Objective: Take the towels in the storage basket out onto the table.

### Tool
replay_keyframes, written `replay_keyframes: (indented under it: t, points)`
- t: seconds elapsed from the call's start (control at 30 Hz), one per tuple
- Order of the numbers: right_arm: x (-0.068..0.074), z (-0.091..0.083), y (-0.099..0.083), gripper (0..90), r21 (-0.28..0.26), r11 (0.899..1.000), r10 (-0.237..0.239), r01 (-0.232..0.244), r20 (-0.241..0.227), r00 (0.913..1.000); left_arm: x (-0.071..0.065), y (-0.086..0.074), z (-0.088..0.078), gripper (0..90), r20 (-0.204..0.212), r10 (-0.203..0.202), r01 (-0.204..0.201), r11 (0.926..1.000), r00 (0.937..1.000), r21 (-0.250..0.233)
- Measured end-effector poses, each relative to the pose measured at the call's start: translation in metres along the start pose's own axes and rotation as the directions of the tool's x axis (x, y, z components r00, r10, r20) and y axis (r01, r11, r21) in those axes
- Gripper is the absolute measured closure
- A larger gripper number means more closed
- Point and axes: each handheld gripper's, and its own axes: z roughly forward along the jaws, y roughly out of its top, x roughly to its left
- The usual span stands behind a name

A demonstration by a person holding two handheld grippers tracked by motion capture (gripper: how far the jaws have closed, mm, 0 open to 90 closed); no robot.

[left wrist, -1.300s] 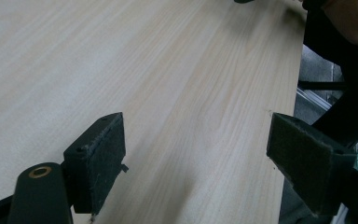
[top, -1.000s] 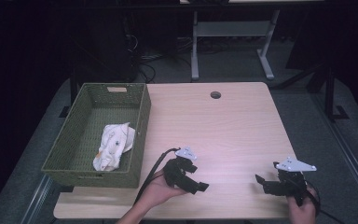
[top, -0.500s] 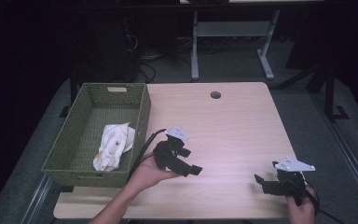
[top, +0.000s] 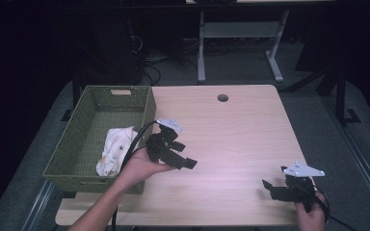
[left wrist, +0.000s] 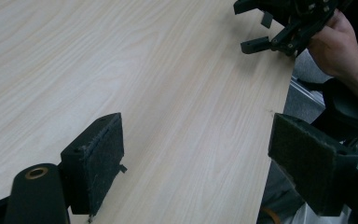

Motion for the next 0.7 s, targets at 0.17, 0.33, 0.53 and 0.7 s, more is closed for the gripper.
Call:
replay_keyframes:
  t: [0.17,0.33,0.53,0.7]
  points:
    - [0.0,0.0,0.001,14.0,0.001,1.0,0.0,0.0,0.0,1.0,0.006,0.0,-0.013,17.8,-0.006,-0.011,0.011,0.9999,0.9999,-0.013]
    - [0.0,0.0,0.001,14.0,-0.001,1.0,-0.004,0.004,-0.001,1.0,0.014,0.0,-0.024,17.9,-0.004,-0.026,0.026,0.9994,0.9996,-0.024]
    - [0.0,0.0,0.001,14.0,-0.003,1.0,0.0,0.0,-0.001,1.0,0.023,0.001,-0.038,18.1,-0.017,-0.058,0.057,0.9978,0.9982,-0.033]
    - [0.0,-0.001,0.001,14.0,-0.005,1.0,-0.003,0.003,0.0,1.0,0.033,-0.002,-0.052,18.1,-0.041,-0.091,0.089,0.995,0.995,-0.045]
